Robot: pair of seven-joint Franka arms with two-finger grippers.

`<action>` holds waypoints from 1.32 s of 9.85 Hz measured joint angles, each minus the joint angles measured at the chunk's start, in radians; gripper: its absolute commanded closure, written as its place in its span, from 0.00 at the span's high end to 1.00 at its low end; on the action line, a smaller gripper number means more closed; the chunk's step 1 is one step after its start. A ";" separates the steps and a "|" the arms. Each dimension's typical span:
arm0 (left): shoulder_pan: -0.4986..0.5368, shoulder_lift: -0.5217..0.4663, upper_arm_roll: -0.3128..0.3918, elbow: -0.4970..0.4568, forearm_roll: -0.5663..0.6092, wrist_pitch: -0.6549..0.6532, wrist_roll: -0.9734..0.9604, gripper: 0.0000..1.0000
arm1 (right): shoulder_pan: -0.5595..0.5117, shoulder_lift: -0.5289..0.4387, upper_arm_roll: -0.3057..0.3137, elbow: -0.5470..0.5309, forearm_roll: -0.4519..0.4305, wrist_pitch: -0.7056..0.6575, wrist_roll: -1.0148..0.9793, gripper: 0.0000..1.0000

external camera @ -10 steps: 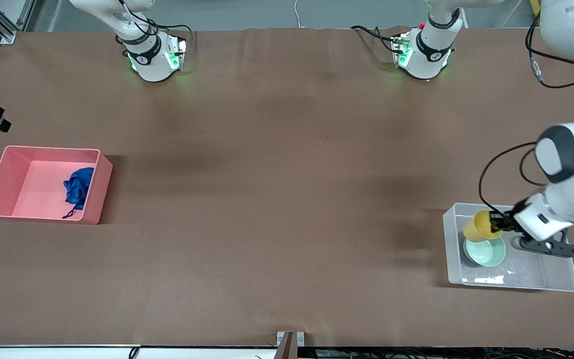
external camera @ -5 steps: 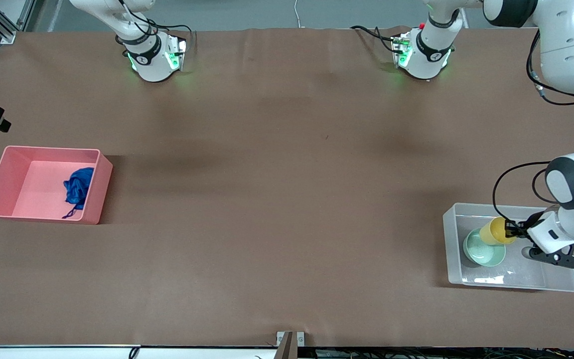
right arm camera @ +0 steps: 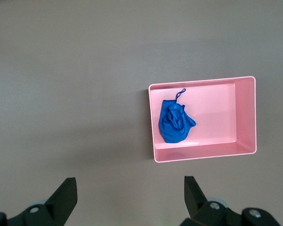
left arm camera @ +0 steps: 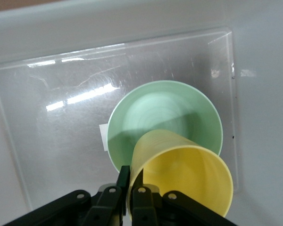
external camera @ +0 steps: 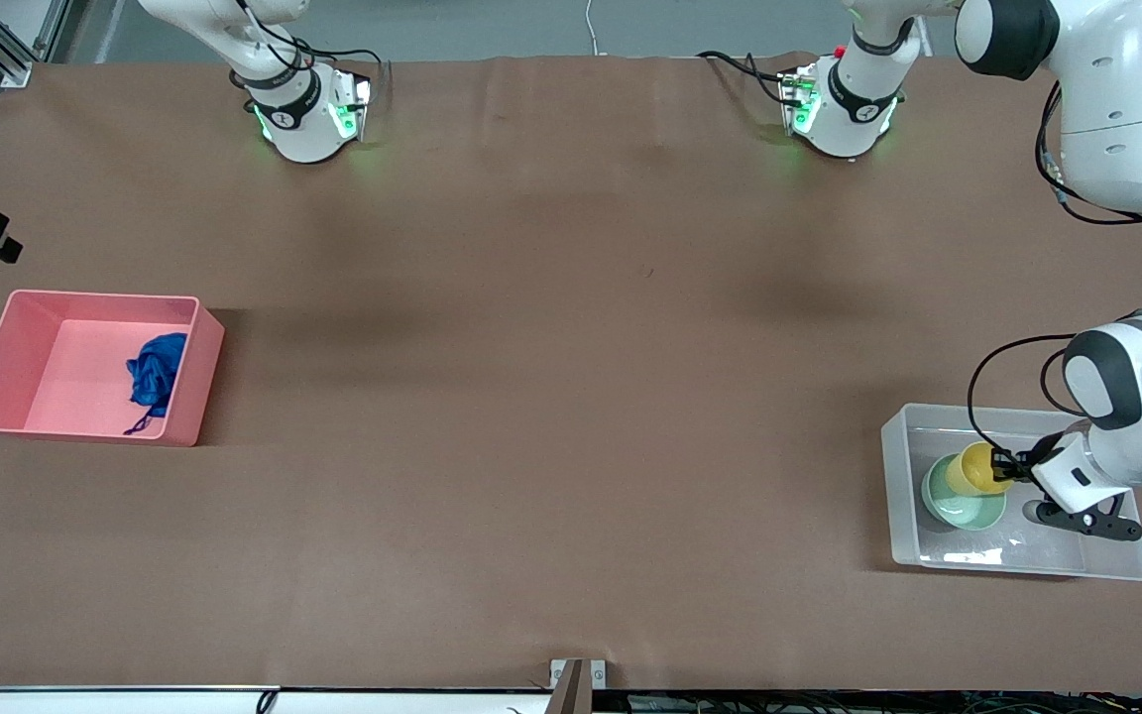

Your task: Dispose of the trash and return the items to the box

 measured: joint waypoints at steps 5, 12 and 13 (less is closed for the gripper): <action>-0.008 -0.204 -0.001 0.025 -0.004 -0.159 -0.032 1.00 | 0.000 0.000 0.000 -0.001 0.000 0.000 -0.001 1.00; -0.029 -0.776 -0.141 -0.212 0.147 -0.463 -0.335 1.00 | 0.001 0.000 0.000 -0.001 0.000 0.003 -0.041 1.00; -0.029 -0.827 -0.150 -0.236 0.150 -0.502 -0.366 1.00 | 0.001 0.000 -0.001 -0.001 0.000 0.003 -0.041 1.00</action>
